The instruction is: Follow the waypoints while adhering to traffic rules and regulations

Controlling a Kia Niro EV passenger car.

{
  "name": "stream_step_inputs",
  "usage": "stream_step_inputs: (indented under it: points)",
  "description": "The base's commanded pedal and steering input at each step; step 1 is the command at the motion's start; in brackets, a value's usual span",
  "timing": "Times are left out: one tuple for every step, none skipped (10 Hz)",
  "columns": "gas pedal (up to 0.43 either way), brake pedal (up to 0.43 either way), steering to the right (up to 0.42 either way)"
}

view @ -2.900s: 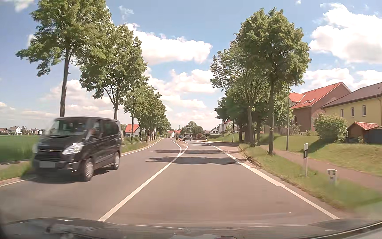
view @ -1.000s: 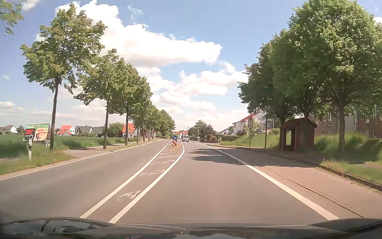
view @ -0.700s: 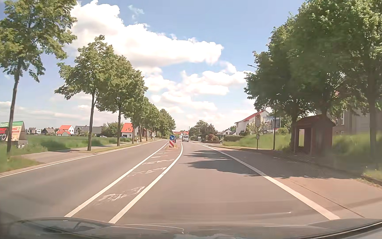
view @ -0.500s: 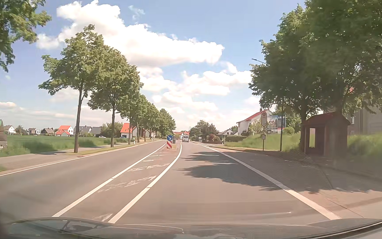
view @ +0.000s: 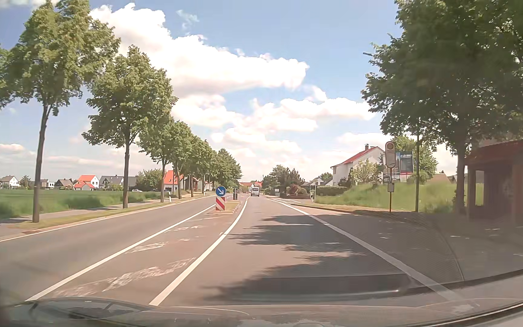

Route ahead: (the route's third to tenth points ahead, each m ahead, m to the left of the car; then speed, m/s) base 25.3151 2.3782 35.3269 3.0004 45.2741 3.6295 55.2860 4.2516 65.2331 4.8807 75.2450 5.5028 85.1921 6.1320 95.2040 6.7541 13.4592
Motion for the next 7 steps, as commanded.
stream_step_inputs:
  points:
    - [0.169, 0.0, -0.009]
    - [0.169, 0.0, -0.013]
    - [0.169, 0.0, -0.015]
    - [0.169, 0.0, -0.016]
    - [0.169, 0.0, -0.016]
    - [0.169, 0.0, -0.016]
    - [0.169, 0.0, -0.016]
